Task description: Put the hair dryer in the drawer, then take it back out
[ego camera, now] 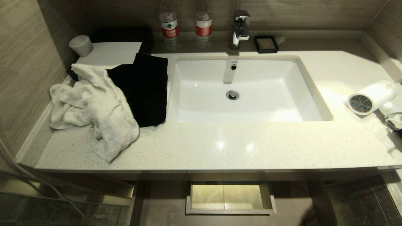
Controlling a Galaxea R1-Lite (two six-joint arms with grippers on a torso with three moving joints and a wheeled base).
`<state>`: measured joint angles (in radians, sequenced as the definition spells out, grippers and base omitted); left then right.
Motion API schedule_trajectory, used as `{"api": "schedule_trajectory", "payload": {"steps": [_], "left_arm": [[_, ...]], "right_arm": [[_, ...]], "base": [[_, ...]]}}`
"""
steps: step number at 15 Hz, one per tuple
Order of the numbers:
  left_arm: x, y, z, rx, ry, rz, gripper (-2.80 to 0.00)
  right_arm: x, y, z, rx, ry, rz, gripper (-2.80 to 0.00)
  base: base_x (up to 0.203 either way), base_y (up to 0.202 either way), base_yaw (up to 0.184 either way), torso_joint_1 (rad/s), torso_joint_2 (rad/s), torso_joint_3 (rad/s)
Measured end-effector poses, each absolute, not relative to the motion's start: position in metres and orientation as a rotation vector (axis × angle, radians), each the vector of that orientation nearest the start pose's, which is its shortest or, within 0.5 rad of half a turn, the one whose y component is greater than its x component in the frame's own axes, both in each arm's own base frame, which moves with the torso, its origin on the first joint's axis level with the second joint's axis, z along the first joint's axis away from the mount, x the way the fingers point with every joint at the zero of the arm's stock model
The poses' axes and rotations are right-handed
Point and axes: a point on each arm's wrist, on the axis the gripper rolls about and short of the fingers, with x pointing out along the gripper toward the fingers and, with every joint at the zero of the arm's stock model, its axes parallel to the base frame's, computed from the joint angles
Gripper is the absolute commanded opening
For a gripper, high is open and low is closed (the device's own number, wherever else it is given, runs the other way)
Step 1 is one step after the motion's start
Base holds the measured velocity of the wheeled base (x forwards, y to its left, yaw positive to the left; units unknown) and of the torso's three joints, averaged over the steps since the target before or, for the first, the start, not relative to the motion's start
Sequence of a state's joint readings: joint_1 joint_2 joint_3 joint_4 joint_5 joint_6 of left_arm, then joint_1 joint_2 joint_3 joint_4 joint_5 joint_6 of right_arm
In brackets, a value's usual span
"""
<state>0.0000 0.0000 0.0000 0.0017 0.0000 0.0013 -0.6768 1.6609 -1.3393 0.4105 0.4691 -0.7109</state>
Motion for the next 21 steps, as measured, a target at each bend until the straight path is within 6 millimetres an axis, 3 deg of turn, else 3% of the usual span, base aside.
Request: {"api": "schedule_trajectory", "payload": {"steps": [4, 7, 8, 14, 21], "left_arm": [[-0.023, 0.0, 0.075, 0.001, 0.002, 0.0, -2.8], [-0.023, 0.0, 0.075, 0.0, 0.002, 0.0, -2.8], [-0.023, 0.0, 0.075, 0.0, 0.002, 0.0, -2.8], [-0.023, 0.0, 0.075, 0.001, 0.002, 0.0, -2.8], [-0.023, 0.0, 0.075, 0.0, 0.002, 0.0, -2.8]], "right_arm": [[0.21, -0.16, 0.259, -0.332, 0.591, 0.003, 0.0], [0.17, -0.135, 0.267, -0.344, 0.566, -0.037, 0.0], [0.159, -0.127, 0.269, -0.351, 0.555, -0.049, -2.8], [0.119, -0.094, 0.273, -0.349, 0.578, -0.053, -2.8], [0.1, -0.077, 0.277, -0.427, 0.554, -0.053, -2.8]], "base": [[0.0, 0.0, 0.0, 0.0, 0.0, 0.0], [0.0, 0.0, 0.0, 0.0, 0.0, 0.0], [0.0, 0.0, 0.0, 0.0, 0.0, 0.0], [0.0, 0.0, 0.0, 0.0, 0.0, 0.0], [0.0, 0.0, 0.0, 0.0, 0.0, 0.0]]}}
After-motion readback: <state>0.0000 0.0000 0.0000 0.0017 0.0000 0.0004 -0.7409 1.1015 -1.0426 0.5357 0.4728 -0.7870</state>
